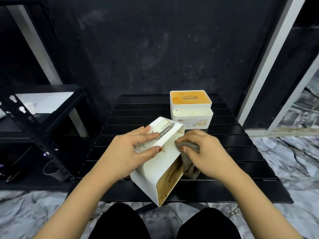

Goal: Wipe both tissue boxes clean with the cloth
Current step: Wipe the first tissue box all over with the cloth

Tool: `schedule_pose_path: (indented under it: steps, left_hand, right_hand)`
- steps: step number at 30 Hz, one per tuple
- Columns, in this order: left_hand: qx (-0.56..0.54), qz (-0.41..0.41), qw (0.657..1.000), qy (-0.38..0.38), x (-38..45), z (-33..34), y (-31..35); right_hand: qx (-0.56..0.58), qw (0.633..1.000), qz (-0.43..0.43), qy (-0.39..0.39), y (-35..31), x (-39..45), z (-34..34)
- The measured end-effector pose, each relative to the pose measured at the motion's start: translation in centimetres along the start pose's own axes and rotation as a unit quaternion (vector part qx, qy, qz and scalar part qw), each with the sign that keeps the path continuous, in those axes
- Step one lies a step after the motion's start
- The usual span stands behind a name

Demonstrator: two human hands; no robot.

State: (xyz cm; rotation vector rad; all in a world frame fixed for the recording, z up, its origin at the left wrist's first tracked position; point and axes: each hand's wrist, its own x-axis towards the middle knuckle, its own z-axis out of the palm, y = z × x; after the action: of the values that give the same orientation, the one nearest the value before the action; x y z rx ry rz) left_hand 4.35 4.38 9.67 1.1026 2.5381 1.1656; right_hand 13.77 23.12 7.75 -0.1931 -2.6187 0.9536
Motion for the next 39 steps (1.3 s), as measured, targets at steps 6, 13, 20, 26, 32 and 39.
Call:
schedule_pose_path:
  steps: [6,13,20,26,32,39]
  left_hand:
    - [0.0,0.006,1.0,-0.007,0.1,-0.2,0.0]
    - [-0.017,0.001,1.0,0.009,0.1,0.3,-0.4]
    - [-0.009,0.005,1.0,0.002,0.0,0.1,-0.3]
    - [0.009,0.017,1.0,-0.005,0.1,0.1,-0.7]
    - [0.011,0.02,1.0,-0.01,0.2,0.1,-1.0]
    - [-0.001,0.01,1.0,0.015,-0.1,0.7,-0.4]
  right_hand:
    - [-0.006,0.999,0.048,-0.019,1.3,2.6,-1.2]
    - [-0.022,1.0,0.0,-0.002,1.6,1.0,-0.8]
    - [-0.034,0.999,0.019,-0.031,1.3,2.6,-0.9]
    - [-0.02,1.0,0.006,-0.023,1.1,0.9,-0.8]
    - [-0.047,0.997,0.049,-0.02,0.7,2.3,-0.6]
    - [-0.042,0.999,-0.026,0.006,-2.0,-1.2,2.2]
